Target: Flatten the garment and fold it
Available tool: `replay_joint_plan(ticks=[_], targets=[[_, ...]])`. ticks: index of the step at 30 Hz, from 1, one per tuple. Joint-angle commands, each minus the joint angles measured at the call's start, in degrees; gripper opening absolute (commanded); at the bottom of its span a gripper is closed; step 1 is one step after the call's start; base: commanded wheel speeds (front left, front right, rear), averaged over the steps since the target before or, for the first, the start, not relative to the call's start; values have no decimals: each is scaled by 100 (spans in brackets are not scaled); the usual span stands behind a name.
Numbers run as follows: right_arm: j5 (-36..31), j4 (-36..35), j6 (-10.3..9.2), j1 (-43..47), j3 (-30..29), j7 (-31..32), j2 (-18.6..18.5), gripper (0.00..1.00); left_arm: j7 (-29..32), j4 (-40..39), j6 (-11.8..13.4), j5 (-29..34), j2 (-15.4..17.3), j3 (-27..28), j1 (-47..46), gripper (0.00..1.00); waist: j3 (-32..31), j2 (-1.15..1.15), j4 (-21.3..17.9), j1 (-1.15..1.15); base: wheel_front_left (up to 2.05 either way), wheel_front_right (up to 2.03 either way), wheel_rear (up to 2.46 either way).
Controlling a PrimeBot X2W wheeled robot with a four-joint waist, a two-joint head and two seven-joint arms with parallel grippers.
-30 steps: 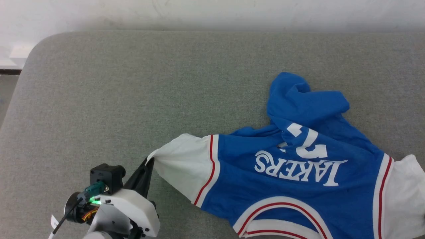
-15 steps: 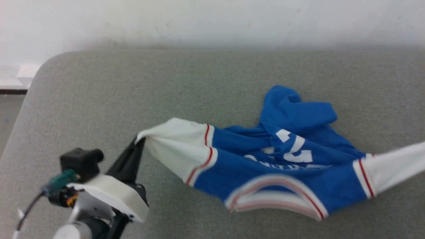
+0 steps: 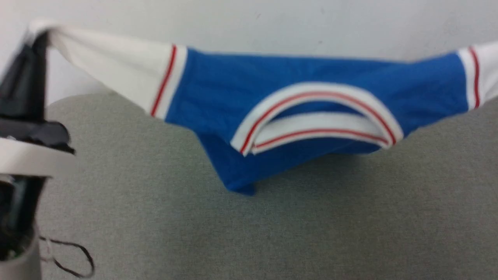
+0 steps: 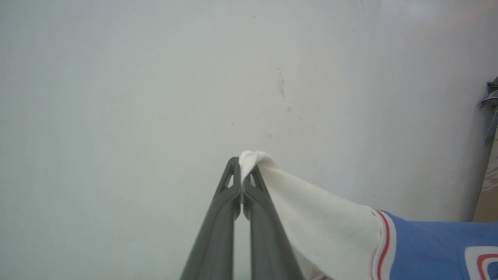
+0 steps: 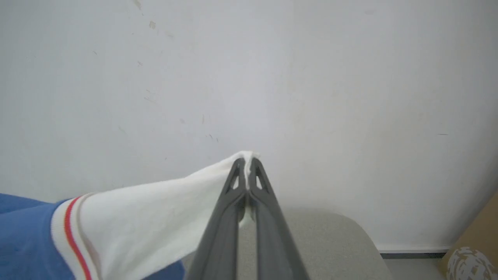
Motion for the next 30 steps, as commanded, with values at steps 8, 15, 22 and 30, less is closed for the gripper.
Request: replay_joint_plan(ticks=[8,15,22,30], targets=[[12,695,-4,-1588,545,-349,-521,0,250,190,93,-91,467,332,-1412,0,379,0,-157,0,0,0,0],[-230,1698,-4,-2950,1287,-978,-908,0,524,1156,0,10,784,-16,-2759,0,1286,0,-254,0,0,0,0],[-514,2950,-4,-4497,2019,-1652,-945,0,247,2608,-254,588,861,-717,-4259,0,2306,0,-356,0,0,0,0],[-1149,4487,-4,-6053,2205,-2782,-731,0,-784,4280,-190,1013,602,-946,-6101,0,3015,0,-340,0,0,0,0]])
